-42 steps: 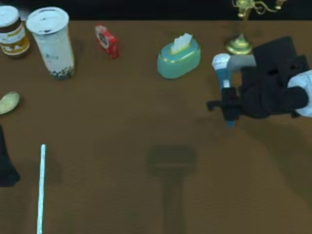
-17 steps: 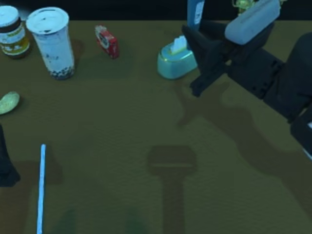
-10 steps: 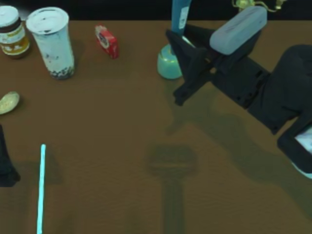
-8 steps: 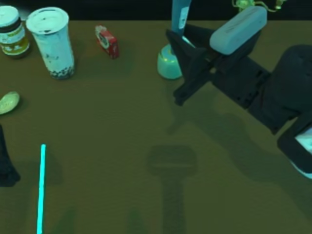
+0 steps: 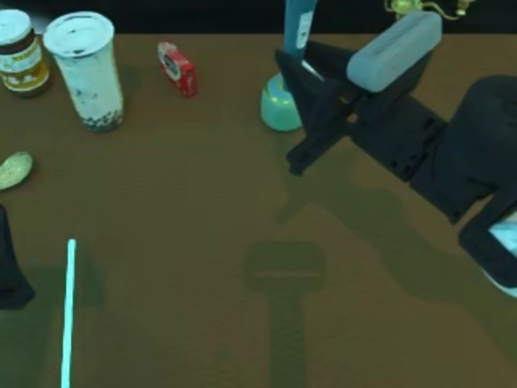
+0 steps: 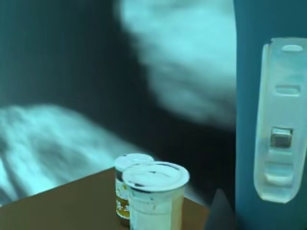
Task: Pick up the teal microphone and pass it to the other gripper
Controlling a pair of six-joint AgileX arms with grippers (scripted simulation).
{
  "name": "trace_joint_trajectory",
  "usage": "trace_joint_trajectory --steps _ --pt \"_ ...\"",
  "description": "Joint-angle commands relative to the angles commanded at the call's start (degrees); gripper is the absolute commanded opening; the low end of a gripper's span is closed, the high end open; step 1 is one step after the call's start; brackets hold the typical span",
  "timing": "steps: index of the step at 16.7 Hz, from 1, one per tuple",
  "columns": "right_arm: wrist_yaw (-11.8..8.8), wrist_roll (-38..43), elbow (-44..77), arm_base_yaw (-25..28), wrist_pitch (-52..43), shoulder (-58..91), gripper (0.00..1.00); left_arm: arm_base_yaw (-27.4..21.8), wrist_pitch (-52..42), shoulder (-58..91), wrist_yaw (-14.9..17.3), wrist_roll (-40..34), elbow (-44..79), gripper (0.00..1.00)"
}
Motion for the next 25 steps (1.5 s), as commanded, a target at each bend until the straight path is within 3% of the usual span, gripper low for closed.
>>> trace_joint_trajectory --steps 4,13,17,20,25 --pt "0.0 0.0 0.0 0.0 0.0 0.0 0.00 -2.6 2.9 8.6 6.5 0.9 5.6 1.00" --pt "0.0 0.0 0.0 0.0 0.0 0.0 0.00 -11.9 17.6 49.3 30.7 4.6 30.7 1.00" --pt "0.0 0.0 0.0 0.0 0.0 0.0 0.00 -15.3 22.7 63.8 39.5 6.1 39.6 1.00" --pt "0.0 0.0 0.0 0.0 0.0 0.0 0.00 -16.8 24.4 69.8 43.4 6.5 43.0 1.00" --pt "0.0 0.0 0.0 0.0 0.0 0.0 0.00 -17.1 24.6 70.9 44.1 6.6 43.5 1.00"
